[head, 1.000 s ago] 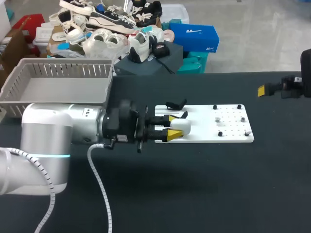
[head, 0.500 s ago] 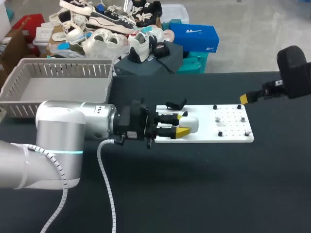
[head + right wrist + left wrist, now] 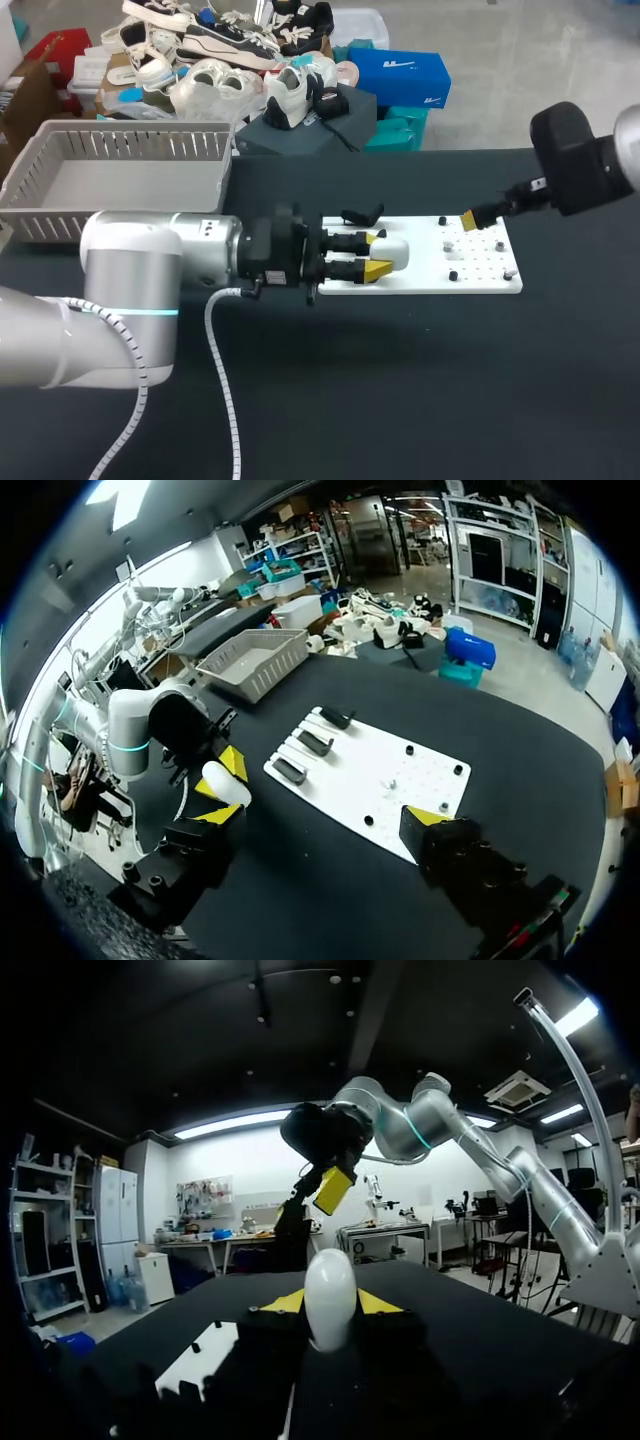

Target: Pick up each earbud case from the left stands, insert the matching earbuds, close the lid, and place the case in the box.

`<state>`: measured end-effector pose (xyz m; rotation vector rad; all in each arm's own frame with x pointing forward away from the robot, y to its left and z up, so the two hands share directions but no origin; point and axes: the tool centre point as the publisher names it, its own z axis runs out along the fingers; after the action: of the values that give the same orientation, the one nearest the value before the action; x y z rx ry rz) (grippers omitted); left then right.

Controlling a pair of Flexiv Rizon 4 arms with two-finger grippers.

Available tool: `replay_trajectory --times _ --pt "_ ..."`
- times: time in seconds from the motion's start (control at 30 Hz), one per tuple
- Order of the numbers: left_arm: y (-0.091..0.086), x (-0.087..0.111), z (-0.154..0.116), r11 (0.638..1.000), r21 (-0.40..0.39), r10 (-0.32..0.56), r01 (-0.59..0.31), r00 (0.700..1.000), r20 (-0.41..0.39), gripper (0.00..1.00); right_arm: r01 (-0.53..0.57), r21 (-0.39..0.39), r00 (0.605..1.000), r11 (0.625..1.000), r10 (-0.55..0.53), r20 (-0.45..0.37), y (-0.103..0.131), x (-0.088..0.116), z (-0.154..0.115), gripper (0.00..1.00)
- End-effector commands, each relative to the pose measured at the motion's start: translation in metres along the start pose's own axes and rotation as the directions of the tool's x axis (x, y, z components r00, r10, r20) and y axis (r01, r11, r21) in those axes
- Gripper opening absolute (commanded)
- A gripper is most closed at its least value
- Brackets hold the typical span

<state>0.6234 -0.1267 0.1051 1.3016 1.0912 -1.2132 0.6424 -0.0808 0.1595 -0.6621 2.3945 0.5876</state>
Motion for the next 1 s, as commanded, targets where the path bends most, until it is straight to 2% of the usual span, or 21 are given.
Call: replay_trajectory --times 0.03,0.4,0.63,0.8,1.0 --pt "0.004 0.003 0.003 1.000 -0.007 0.006 -0.006 1.000 0.006 0.00 0.009 -0.012 1.000 1.000 -0.009 -0.013 0.013 0.001 0.008 1.00" --pt "0.004 0.003 0.003 1.000 -0.007 0.006 -0.006 1.000 0.006 0.00 0.014 -0.041 1.000 0.999 -0.015 -0.018 0.045 0.013 0.012 1.00" --pt "0.004 0.003 0.003 1.000 -0.007 0.006 -0.006 1.000 0.006 0.00 -0.016 -0.012 1.000 1.000 0.016 0.005 0.062 0.027 -0.001 1.00" --pt "0.004 0.003 0.003 1.000 -0.007 0.006 -0.006 1.000 0.006 0.00 -0.009 0.006 0.999 1.000 0.010 -0.047 0.076 0.035 0.011 1.00" --pt "0.004 0.003 0.003 1.000 -0.007 0.006 -0.006 1.000 0.006 0.00 0.001 -0.009 0.998 1.000 -0.001 -0.062 0.090 0.031 0.026 1.00"
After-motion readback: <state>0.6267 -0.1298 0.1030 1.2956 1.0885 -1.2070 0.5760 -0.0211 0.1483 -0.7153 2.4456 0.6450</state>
